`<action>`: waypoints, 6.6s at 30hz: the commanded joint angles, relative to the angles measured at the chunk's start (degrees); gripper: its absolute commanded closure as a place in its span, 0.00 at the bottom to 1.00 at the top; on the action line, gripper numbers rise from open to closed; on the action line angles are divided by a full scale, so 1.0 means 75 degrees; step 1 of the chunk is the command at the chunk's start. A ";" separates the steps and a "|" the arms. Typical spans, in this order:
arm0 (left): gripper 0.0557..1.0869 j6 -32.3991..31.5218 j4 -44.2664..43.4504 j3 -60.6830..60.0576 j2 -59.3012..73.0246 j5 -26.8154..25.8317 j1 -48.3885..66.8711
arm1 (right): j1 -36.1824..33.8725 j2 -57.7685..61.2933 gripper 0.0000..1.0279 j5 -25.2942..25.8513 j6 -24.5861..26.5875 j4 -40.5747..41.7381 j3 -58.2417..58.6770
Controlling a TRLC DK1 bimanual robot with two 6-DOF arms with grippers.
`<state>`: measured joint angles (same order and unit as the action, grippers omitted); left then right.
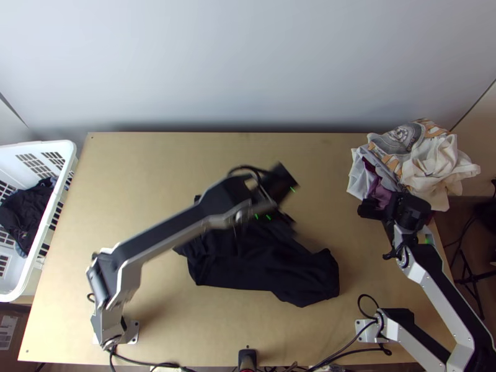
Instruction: Fold the t-shirt
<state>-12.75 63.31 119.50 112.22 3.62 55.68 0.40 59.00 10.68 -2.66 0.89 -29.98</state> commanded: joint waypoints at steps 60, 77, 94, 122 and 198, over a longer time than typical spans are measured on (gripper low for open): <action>0.09 0.0540 -0.1035 -0.6676 -0.5541 0.0115 -0.3662 | 0.3415 0.2106 0.60 -0.4435 0.4327 -0.6399 -0.1265; 0.09 0.1091 -0.1105 -0.7121 -0.6034 0.0115 -0.4518 | 0.3720 0.3957 0.97 -0.4400 0.3518 -0.5813 -0.5730; 0.09 0.1677 -0.1246 -0.7320 -0.6069 0.0057 -0.5291 | 0.3251 0.8762 0.03 -0.3158 0.1327 -0.3798 -0.9456; 0.06 0.0318 -0.2922 -0.7262 -0.2612 -0.2428 -0.4225 | 0.3333 0.3676 0.04 -0.3111 0.1092 -0.4313 -0.5284; 0.96 0.0435 -0.0742 -0.4567 -0.3268 -0.5158 -0.9545 | 0.4048 0.5844 0.06 -0.2760 -0.0759 -0.2848 -0.5296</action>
<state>-9.61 59.48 87.53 88.18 -35.55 -15.38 28.86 101.27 -8.80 -6.07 -20.16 -66.65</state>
